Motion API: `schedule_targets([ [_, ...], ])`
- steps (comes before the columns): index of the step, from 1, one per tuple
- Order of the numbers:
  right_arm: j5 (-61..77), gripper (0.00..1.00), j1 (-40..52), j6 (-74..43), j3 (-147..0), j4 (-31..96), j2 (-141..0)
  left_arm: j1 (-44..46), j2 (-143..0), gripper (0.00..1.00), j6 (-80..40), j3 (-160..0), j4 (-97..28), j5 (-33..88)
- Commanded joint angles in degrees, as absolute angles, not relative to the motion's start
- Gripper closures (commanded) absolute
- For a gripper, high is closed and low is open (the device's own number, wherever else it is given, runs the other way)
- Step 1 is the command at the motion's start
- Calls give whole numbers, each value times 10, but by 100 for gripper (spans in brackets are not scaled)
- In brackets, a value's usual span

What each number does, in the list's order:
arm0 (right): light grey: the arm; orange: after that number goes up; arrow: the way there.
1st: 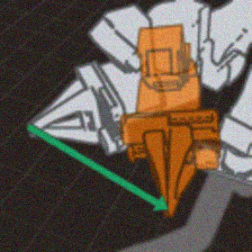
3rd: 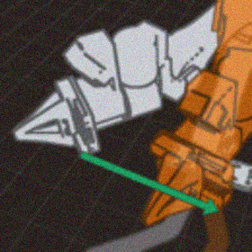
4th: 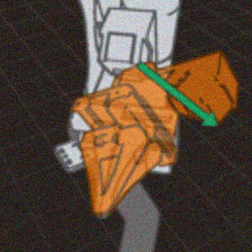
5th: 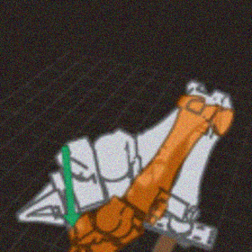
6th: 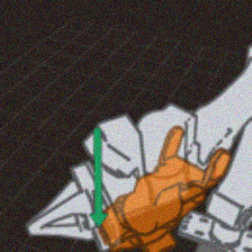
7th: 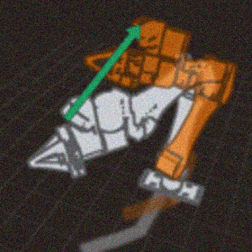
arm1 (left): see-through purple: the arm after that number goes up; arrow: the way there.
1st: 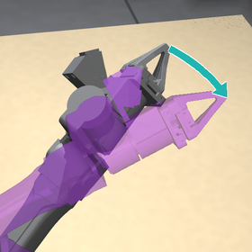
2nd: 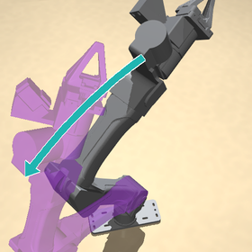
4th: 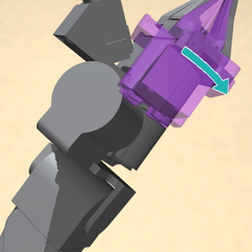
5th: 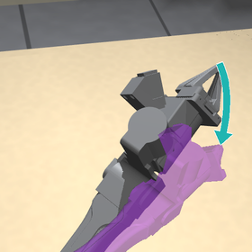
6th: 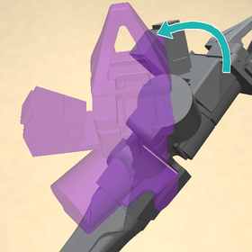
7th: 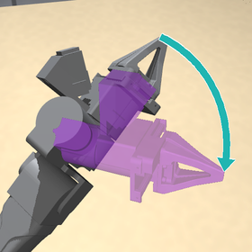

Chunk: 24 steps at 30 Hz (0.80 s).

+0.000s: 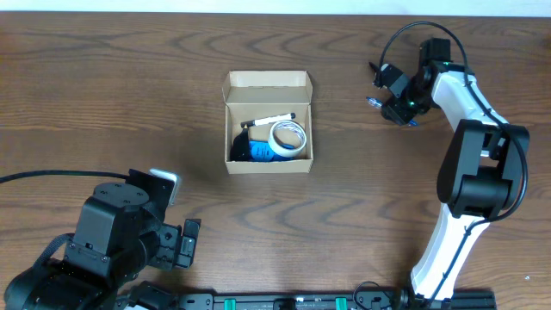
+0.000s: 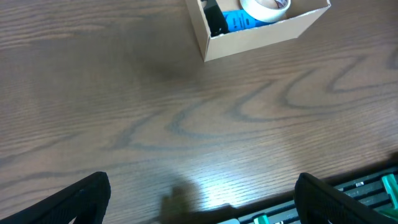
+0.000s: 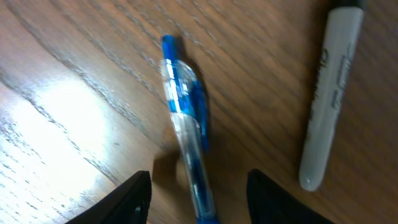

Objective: Pack container
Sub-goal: 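Move the right gripper to the blue pen and grasp it, then carry the blue pen left and lower it into the box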

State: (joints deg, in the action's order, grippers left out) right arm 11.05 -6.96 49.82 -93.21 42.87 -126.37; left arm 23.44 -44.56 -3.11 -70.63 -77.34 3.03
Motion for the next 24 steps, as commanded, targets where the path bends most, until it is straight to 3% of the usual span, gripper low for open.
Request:
schedule_targets([
  [1, 138, 51, -82, 483, -930, 430, -1277, 233, -445, 5, -27, -714, -774, 30],
  [10, 138, 59, -83, 475, -930, 440, -1294, 233, -445, 5, -27, -714, -774, 30],
  [19, 138, 90, -79, 426, -931, 449, -1301, 233, -445, 5, -27, -714, -774, 30],
  [24, 138, 99, -64, 363, -944, 451, -1290, 233, -445, 5, -27, -714, -774, 30],
])
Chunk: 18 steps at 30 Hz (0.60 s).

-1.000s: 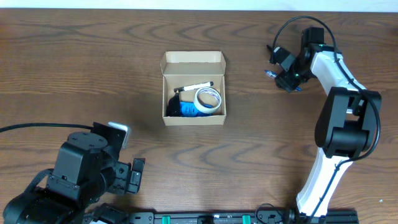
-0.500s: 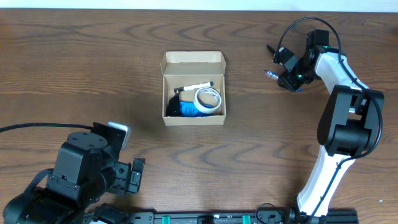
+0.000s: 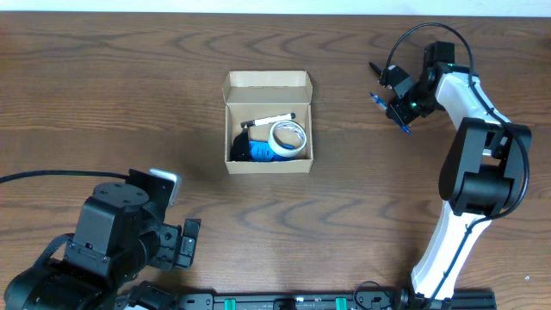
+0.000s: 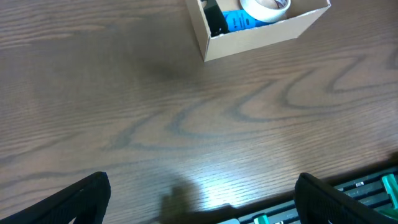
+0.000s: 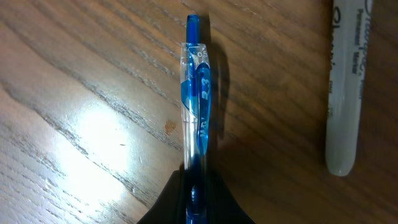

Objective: Pack container
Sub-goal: 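Carry the blue pen left and lower it into the box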

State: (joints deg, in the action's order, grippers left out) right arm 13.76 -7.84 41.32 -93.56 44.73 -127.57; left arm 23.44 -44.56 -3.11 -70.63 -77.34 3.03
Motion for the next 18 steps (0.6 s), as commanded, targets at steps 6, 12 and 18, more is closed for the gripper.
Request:
schedule_targets([
  [6, 144, 99, -23, 347, -1010, 492, -1238, 233, -445, 5, -27, -714, -774, 30],
  [12, 144, 99, 47, 347, -1080, 505, -1149, 233, -445, 5, -27, -714, -774, 30],
  [18, 145, 98, 154, 416, -1090, 491, -1072, 233, -445, 5, -27, -714, -774, 30],
])
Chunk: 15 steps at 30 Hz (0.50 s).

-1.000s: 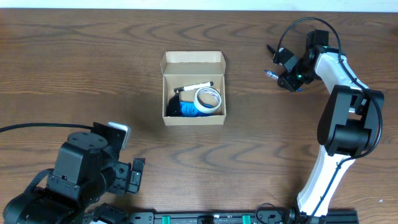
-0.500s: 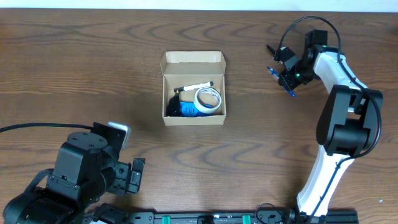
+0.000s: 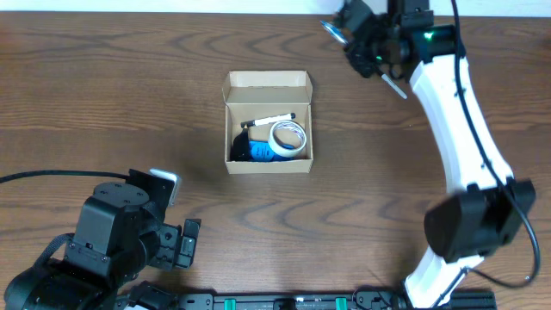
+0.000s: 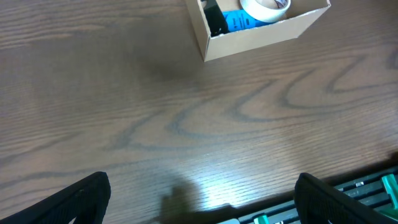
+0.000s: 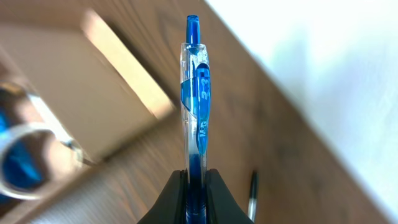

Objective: Pack container
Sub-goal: 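Carry the blue pen left and lower it into the box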

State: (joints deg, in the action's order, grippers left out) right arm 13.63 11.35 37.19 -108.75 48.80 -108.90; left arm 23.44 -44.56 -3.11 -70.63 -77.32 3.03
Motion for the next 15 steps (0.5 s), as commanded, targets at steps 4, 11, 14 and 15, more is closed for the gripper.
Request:
schedule_targets([
  [4, 144, 99, 217, 509, -1088, 505, -1077, 233, -445, 5, -27, -714, -774, 30],
  [11, 144, 99, 287, 621, -1068, 514, -1122, 233, -445, 5, -27, -714, -774, 30],
  [14, 144, 99, 309, 655, -1065, 522, -1160, 233, -445, 5, -27, -714, -774, 30],
  [15, 144, 99, 312, 655, -1065, 522, -1170, 233, -445, 5, -27, -714, -774, 30],
])
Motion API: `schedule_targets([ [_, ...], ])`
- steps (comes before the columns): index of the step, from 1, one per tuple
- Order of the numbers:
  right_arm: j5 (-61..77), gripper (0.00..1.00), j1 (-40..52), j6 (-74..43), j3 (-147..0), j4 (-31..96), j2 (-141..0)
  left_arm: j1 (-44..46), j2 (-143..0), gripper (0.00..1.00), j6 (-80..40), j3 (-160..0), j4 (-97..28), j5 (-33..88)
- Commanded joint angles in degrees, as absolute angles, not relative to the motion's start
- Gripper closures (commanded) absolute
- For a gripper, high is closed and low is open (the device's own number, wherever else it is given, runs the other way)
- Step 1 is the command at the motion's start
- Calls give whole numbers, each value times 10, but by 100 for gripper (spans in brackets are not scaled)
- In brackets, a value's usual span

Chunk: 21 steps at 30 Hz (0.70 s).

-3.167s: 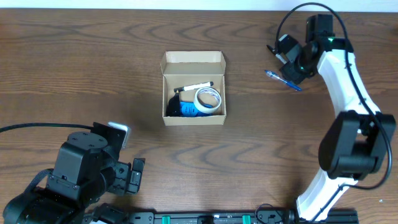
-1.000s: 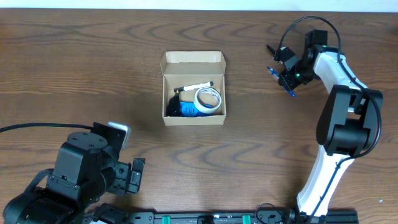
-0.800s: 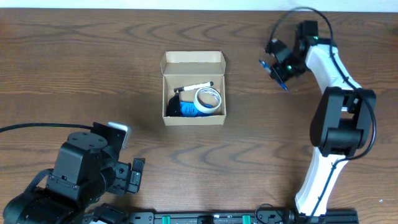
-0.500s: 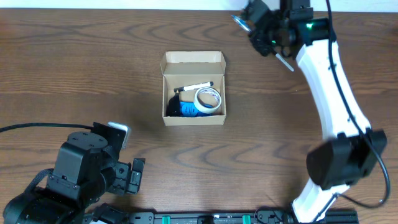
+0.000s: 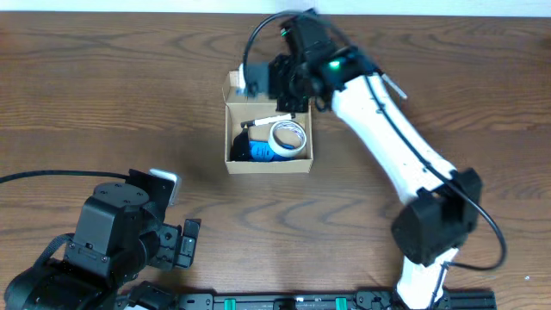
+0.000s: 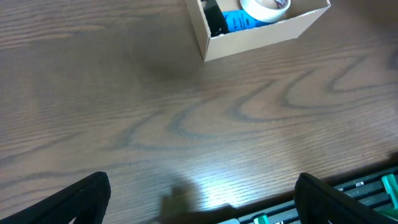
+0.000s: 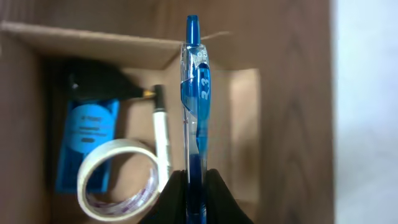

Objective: Pack container
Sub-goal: 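Carry the blue pen left and lower it into the box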

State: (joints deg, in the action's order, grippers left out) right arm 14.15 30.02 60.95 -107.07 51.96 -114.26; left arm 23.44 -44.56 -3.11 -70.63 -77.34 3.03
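Note:
The open cardboard box [image 5: 268, 164] stands mid-table and holds a tape roll [image 5: 287, 138], a white marker [image 5: 269, 120] and a blue card [image 5: 256, 151]. My right gripper [image 7: 195, 180] is shut on a blue clear pen [image 7: 195, 93]. It hangs over the box's back half, above the white marker [image 7: 161, 137] and the tape roll [image 7: 118, 177]. In the overhead view the right gripper [image 5: 288, 82] is at the box's far rim. My left gripper [image 6: 199, 199] is open and empty, low over the table in front of the box [image 6: 261, 37].
A grey marker [image 5: 393, 85] lies on the table to the right of the box, behind my right arm. The left arm's bulk [image 5: 120, 232] fills the near left corner. A black rail runs along the table's front edge [image 5: 293, 301].
My right gripper has moved left with the blue pen, from near the table's far edge right of the box to over the box's back half. The left arm has not moved.
My right gripper stood open round the blue pen lying beside a grey marker at the far right. Then it was shut on the pen at the table. Then it held it high near the back edge, and now over the box.

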Motion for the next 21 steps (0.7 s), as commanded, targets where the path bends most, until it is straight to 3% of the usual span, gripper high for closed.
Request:
schedule_targets([
  [1, 144, 99, 316, 659, -1065, 521, -1181, 233, -445, 5, -27, -714, -774, 30],
  [15, 118, 99, 327, 696, -1064, 525, -1258, 233, -445, 5, -27, -714, -774, 30],
  [17, 118, 91, 327, 695, -1064, 525, -1261, 233, -445, 5, -27, -714, -774, 30],
  [18, 118, 79, 327, 695, -1064, 525, -1261, 233, -445, 5, -27, -714, -774, 30],
  [21, 118, 60, 327, 695, -1064, 522, -1261, 233, -445, 5, -27, -714, -774, 30],
])
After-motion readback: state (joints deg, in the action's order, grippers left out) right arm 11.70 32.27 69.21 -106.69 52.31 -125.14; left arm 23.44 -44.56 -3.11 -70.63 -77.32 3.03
